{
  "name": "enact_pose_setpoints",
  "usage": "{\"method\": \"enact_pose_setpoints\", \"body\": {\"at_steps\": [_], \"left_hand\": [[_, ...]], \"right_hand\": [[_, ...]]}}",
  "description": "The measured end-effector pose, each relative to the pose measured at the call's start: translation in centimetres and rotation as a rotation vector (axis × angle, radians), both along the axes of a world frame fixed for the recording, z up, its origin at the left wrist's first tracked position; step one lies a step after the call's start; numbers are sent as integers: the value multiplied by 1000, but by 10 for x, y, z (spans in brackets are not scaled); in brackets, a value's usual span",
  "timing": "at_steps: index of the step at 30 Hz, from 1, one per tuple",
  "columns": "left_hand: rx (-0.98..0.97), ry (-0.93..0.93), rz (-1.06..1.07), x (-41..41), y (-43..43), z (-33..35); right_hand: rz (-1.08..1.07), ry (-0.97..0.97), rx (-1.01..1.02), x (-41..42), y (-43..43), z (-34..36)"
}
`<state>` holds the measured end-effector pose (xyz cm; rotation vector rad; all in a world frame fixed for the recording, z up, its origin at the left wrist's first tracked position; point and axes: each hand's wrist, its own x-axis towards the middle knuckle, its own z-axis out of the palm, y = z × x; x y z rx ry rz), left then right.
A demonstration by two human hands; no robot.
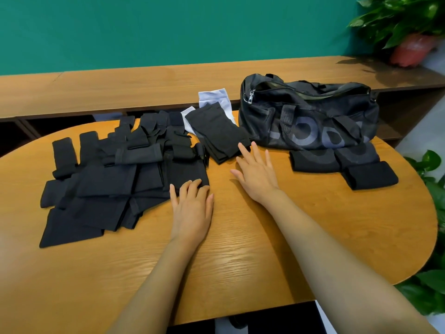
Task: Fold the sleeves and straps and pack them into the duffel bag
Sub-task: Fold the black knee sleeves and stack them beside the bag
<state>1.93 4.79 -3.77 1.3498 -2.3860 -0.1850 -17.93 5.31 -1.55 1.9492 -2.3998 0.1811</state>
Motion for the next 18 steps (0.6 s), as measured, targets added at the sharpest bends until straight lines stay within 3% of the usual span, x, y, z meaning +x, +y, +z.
{"method": "enact_pose_setpoints", "body": {"at_steps": [5,14,18], "left_hand": [[9,-2,4,2,-1,0],[22,17,-13,4,0,2],[-34,53,-153,8,1,0]], "right_hand": [[11,17,52,1,-15,-1],[146,-55,-145,8,48,-7],[215,-111,-233,14,85,-11]]}}
